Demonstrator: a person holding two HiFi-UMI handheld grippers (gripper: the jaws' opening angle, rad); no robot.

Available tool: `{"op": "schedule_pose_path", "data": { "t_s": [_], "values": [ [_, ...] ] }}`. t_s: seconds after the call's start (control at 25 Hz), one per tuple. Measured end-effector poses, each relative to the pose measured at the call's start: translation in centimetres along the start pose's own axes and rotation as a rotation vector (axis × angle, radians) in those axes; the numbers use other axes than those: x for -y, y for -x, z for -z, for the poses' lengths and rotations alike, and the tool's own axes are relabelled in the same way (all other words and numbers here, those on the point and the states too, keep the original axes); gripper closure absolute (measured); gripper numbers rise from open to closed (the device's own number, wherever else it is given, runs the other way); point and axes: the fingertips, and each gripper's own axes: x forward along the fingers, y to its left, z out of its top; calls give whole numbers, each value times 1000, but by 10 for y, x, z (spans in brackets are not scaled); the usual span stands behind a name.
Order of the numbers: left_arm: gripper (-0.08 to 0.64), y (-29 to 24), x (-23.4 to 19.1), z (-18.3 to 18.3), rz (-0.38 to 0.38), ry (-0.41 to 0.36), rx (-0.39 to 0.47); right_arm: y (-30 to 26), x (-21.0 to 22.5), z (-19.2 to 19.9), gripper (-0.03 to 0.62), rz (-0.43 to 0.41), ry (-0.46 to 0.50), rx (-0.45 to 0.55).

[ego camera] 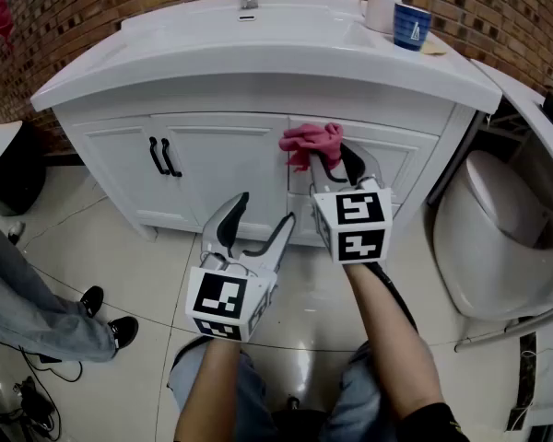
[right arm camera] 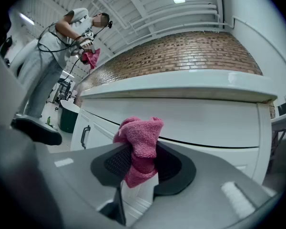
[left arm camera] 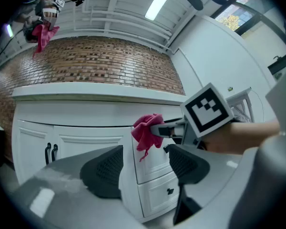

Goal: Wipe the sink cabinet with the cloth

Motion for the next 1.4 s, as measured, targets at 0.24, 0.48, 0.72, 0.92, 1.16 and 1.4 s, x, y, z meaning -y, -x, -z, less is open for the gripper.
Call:
{"op": "schedule_pose_path", "data": {
  "t_s": [0.24,0.48,0.72,0.92,1.16,1.4],
  "values": [
    [255,1,-16,5,-9,41,24,-45,-7,-2,463,-23,40,-21],
    [255,-16,-5,16,9,21,-7,-29,28,7,465,43,38,-31],
    [255,-27,12,21,60,2,-21,28,136,37,464,272,-97,-69],
    [255,-27,24,19,78,-2,-19,70,209,52,464,436,-163,-85],
    [255,-28,20,22,68,-9,-23,71,202,51,466,436,-142,-76],
    [255,-16,-2,25,13,-64,-48,20,87,25,466,134,-109,-21]
  ]
}}
